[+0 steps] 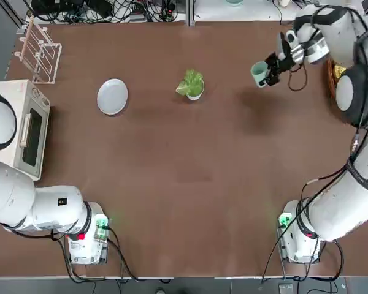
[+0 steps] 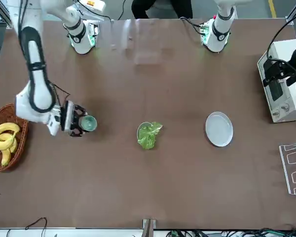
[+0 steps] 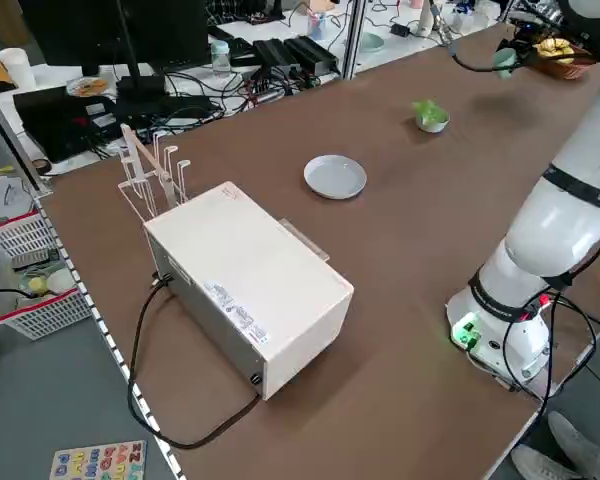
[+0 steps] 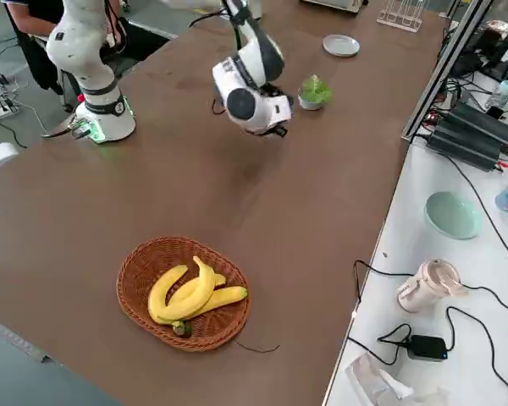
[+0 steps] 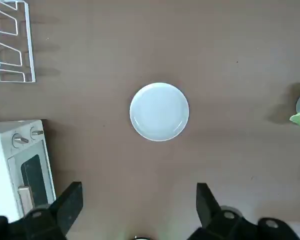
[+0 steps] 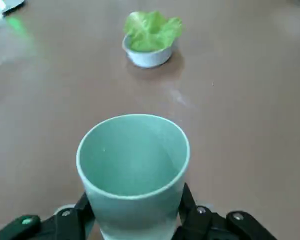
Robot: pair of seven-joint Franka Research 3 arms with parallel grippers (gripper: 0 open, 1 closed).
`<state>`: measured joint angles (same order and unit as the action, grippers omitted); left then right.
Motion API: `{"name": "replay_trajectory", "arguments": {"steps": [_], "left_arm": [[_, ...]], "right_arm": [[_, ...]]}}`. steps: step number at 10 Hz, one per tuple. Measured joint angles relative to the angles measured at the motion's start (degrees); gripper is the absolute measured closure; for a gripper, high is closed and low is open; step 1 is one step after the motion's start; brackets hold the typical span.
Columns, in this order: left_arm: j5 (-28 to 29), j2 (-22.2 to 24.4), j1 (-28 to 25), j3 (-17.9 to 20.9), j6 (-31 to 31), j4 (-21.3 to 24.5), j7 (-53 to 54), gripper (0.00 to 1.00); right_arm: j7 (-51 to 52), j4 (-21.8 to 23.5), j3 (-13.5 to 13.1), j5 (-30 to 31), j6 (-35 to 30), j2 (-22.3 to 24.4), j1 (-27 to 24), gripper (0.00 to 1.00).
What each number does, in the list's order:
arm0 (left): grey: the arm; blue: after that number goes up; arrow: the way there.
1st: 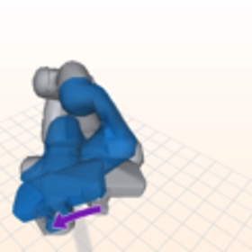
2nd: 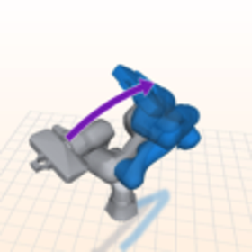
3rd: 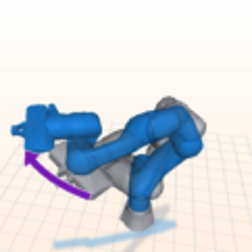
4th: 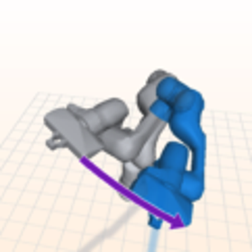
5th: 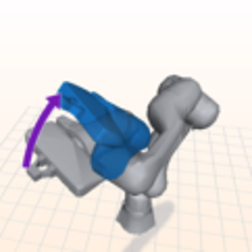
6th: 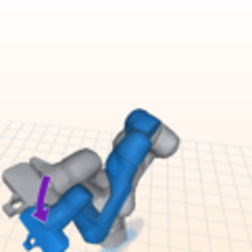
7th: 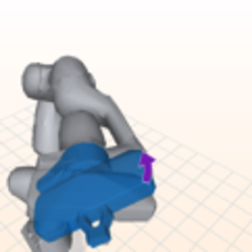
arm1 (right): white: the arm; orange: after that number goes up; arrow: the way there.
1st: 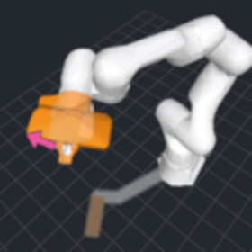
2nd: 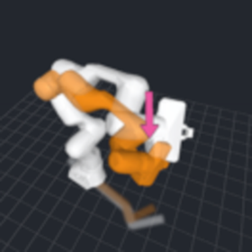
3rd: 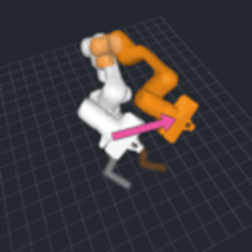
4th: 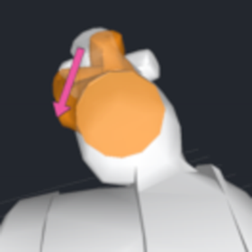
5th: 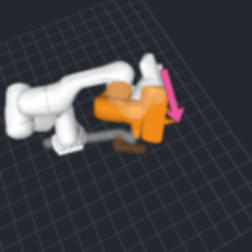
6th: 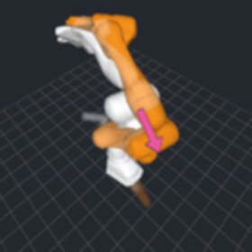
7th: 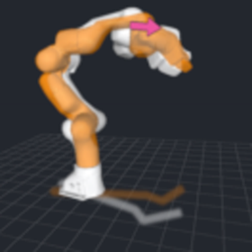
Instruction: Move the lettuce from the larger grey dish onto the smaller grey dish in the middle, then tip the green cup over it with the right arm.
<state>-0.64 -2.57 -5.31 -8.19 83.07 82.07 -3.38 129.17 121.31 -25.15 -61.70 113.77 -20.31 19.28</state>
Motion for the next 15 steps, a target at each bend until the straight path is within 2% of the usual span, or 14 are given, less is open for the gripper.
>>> {"name": "replay_trajectory", "arguments": {"steps": [3,4,7,8,10,14,15], "left_arm": [[0.0,0.0,0.0,0.0,0.0,0.0,0.0,0.00],[0.0,0.0,0.0,0.0,0.0,0.0,0.0,0.00],[0.0,0.0,0.0,0.0,0.0,0.0,0.0,0.00],[0.0,0.0,0.0,0.1,0.0,0.0,0.0,0.00],[0.1,0.0,-0.1,0.1,0.0,0.0,0.0,0.00],[0.1,-0.2,-0.1,0.1,0.0,0.1,0.0,0.00],[0.1,-0.2,-0.1,0.1,0.0,0.1,0.0,0.00]], "right_arm": [[19.1,2.5,1.0,0.1,-5.0,-0.2,-11.9,0.32],[24.6,2.9,3.5,0.1,-6.0,-0.9,-17.1,0.32],[29.1,2.6,15.9,1.9,-6.5,-5.7,-35.8,0.32],[29.3,2.2,18.2,2.8,-6.5,-7.2,-40.0,0.32],[30.2,1.5,19.4,3.4,-6.6,-9.7,-44.2,0.32],[30.4,-0.2,21.9,4.4,-6.7,-13.5,-48.3,0.31],[30.4,-0.3,22.0,4.4,-6.7,-13.6,-48.5,0.25]]}}
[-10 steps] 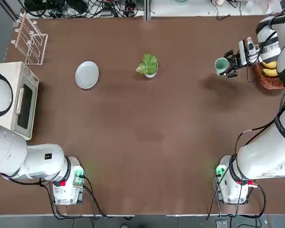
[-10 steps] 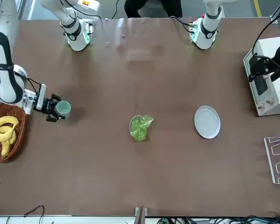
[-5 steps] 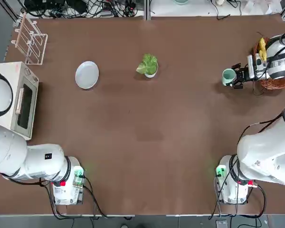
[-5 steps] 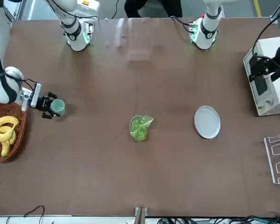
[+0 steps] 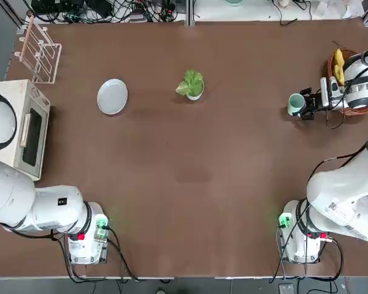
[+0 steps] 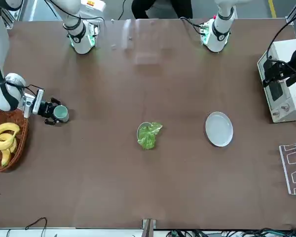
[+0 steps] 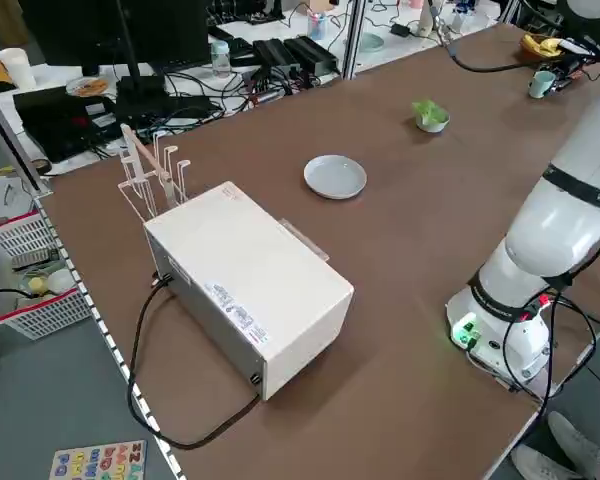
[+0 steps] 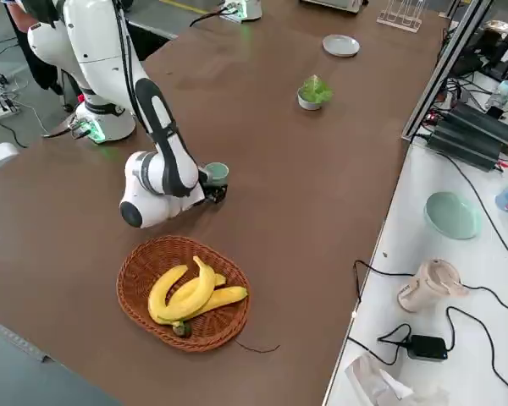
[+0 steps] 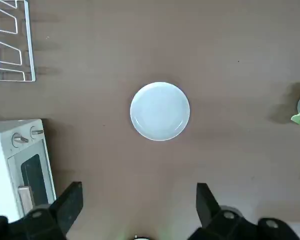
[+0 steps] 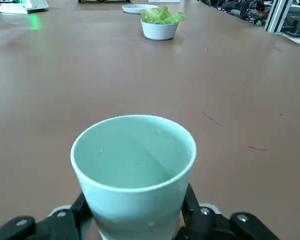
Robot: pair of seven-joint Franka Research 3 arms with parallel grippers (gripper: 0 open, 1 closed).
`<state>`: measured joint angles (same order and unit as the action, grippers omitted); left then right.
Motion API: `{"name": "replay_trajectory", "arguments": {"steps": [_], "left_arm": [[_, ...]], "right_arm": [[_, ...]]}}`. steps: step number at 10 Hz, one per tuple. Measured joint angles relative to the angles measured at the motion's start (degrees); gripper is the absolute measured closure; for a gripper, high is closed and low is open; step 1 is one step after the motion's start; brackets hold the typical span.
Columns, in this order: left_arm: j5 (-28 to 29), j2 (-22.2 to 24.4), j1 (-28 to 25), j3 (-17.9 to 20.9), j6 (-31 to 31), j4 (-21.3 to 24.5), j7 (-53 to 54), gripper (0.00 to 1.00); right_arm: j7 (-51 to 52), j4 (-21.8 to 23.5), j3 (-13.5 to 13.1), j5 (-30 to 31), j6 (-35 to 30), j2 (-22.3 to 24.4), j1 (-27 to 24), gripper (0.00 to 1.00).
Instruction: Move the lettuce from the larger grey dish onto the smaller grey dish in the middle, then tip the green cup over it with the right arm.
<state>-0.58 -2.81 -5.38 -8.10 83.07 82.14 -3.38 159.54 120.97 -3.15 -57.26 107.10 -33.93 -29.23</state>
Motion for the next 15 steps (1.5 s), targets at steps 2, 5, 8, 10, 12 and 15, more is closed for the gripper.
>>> {"name": "replay_trajectory", "arguments": {"steps": [2,5,8,10,12,15], "left_arm": [[0.0,0.0,0.0,0.0,0.0,0.0,0.0,0.00],[0.0,-0.1,0.0,0.0,0.0,0.0,0.0,0.00],[0.0,-0.4,0.0,0.1,0.0,0.0,0.0,0.00],[0.0,-0.4,0.0,0.1,0.0,0.0,0.0,0.00],[0.0,-0.4,-0.1,0.1,0.0,0.0,0.0,0.00],[0.4,-0.4,-0.1,0.1,0.1,0.0,0.0,0.00]], "right_arm": [[0.0,-0.3,0.1,0.0,0.0,0.0,0.0,0.07],[-0.4,-1.1,0.1,0.1,0.0,0.0,-0.4,0.00],[-1.5,-4.0,0.1,2.2,-0.1,0.0,-2.1,0.00],[-2.7,-6.2,0.0,3.7,-0.3,0.2,-3.3,0.00],[-4.8,-7.8,0.1,4.7,-0.6,1.4,-3.6,0.00],[-12.9,-8.1,0.5,4.8,-0.6,4.5,-2.6,0.00]]}}
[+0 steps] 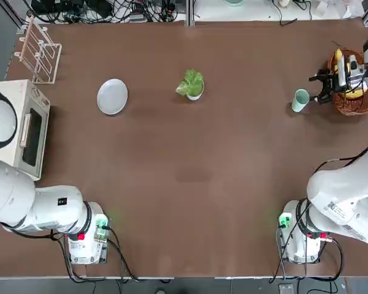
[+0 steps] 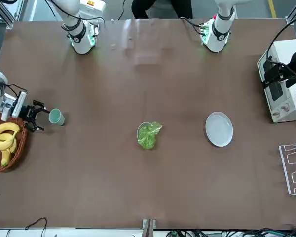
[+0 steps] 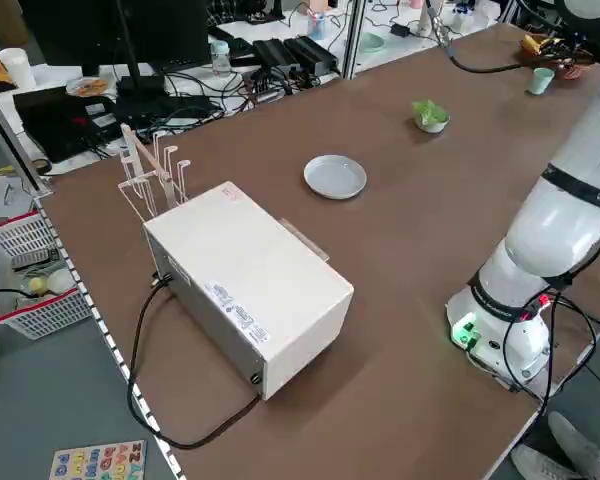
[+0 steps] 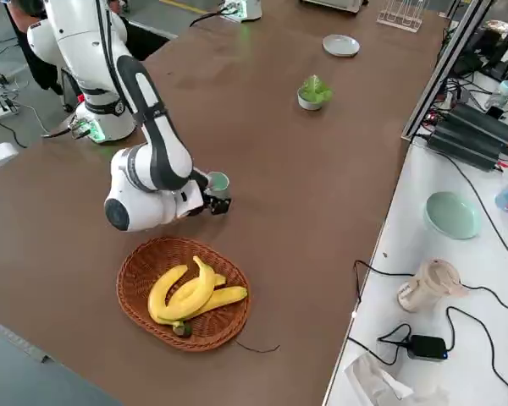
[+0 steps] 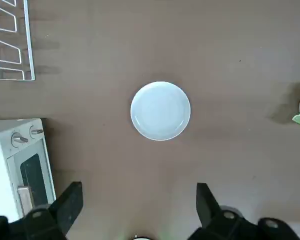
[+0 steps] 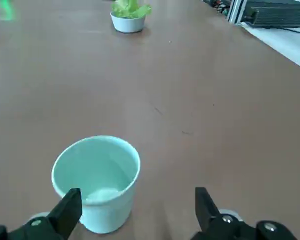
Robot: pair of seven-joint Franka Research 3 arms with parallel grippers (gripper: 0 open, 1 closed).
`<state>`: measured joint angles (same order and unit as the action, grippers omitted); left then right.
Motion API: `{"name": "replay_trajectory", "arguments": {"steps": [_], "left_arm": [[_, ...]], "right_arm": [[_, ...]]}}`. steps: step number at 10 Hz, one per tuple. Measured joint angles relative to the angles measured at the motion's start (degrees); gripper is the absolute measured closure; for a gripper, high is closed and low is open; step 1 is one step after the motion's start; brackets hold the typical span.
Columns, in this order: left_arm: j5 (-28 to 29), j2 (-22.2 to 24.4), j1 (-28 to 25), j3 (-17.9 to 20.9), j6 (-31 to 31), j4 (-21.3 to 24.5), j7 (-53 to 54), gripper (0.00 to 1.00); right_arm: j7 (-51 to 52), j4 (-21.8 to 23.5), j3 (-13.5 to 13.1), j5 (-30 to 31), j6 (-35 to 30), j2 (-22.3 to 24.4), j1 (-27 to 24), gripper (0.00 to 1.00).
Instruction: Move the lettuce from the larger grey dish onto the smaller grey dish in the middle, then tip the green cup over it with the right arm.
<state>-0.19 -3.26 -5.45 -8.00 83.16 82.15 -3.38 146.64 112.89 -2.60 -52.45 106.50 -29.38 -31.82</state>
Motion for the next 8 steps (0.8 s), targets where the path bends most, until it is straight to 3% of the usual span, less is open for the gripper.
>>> {"name": "replay_trajectory", "arguments": {"steps": [5,8], "left_arm": [[0.6,0.0,0.0,0.0,0.1,0.0,0.0,0.00],[0.6,0.0,0.0,0.0,0.2,0.0,0.0,0.00]], "right_arm": [[-16.0,0.3,0.2,0.7,5.0,6.0,5.3,0.00],[-42.6,0.2,2.6,6.5,16.6,11.0,11.0,0.00]]}}
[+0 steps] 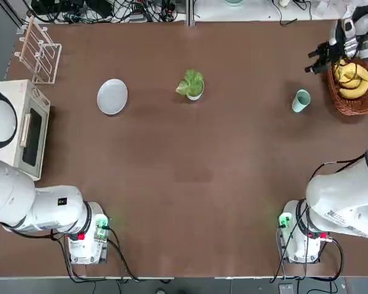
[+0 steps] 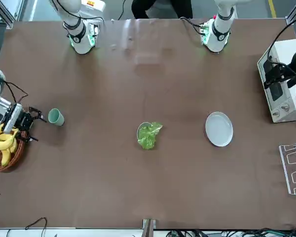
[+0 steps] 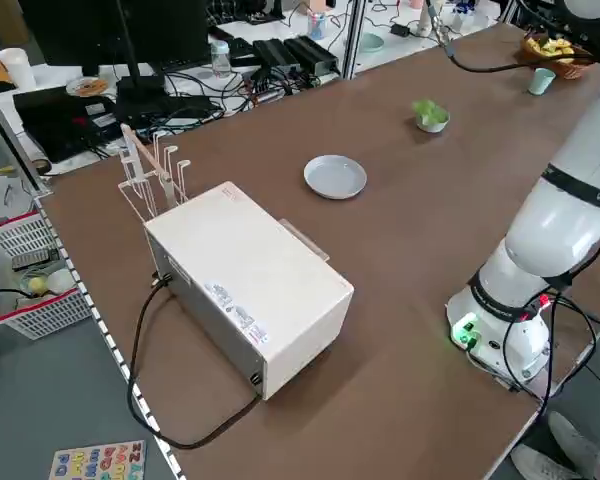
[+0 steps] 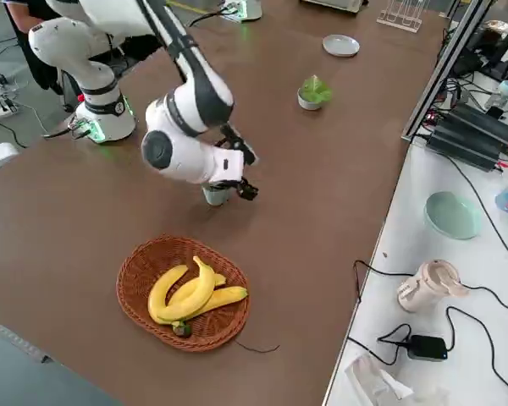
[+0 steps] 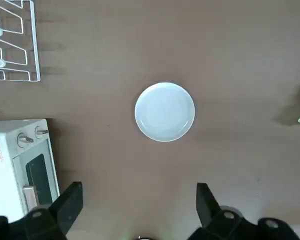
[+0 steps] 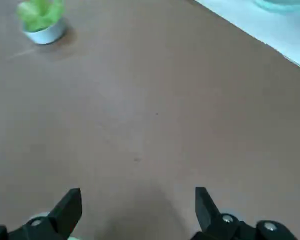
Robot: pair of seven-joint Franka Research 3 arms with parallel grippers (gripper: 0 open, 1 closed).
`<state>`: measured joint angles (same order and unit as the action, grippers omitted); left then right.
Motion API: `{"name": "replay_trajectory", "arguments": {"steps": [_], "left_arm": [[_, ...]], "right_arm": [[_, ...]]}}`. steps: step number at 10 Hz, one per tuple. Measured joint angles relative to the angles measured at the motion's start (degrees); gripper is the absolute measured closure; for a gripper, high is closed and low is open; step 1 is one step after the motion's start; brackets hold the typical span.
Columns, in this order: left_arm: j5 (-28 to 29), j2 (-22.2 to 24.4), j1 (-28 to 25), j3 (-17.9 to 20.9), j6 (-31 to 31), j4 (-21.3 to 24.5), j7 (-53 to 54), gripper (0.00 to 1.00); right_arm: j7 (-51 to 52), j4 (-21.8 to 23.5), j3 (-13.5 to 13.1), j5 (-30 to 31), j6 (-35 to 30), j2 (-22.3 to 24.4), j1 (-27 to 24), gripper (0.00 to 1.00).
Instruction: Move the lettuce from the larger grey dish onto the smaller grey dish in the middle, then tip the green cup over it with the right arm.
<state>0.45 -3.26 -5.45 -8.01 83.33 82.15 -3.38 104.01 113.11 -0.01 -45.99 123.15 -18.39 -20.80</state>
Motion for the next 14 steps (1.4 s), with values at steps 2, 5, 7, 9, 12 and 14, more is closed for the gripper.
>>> {"name": "replay_trajectory", "arguments": {"steps": [2,5,7,9,12,14], "left_arm": [[0.3,0.0,0.0,0.0,0.3,0.0,0.0,0.00],[0.8,-0.1,0.0,0.0,1.1,0.0,0.0,0.00],[0.8,-0.1,0.0,0.0,1.1,0.0,0.0,0.00],[0.8,-0.1,0.0,0.0,1.2,0.0,0.0,0.00],[0.8,-0.2,0.0,0.0,1.2,0.0,0.0,0.00],[0.8,-0.2,0.0,0.0,1.3,0.0,0.0,0.00]], "right_arm": [[-20.8,0.0,4.8,7.2,6.1,2.7,1.0,0.00],[-40.7,-1.8,6.2,15.3,7.5,3.5,0.9,0.00],[-47.6,-2.6,6.3,18.0,7.5,3.5,0.9,0.00],[-58.1,-4.1,8.2,21.5,7.5,3.7,0.8,0.00],[-73.3,-9.0,12.3,26.5,4.7,4.3,1.0,0.00],[-76.4,-12.6,13.0,26.8,0.6,5.1,1.6,0.00]]}}
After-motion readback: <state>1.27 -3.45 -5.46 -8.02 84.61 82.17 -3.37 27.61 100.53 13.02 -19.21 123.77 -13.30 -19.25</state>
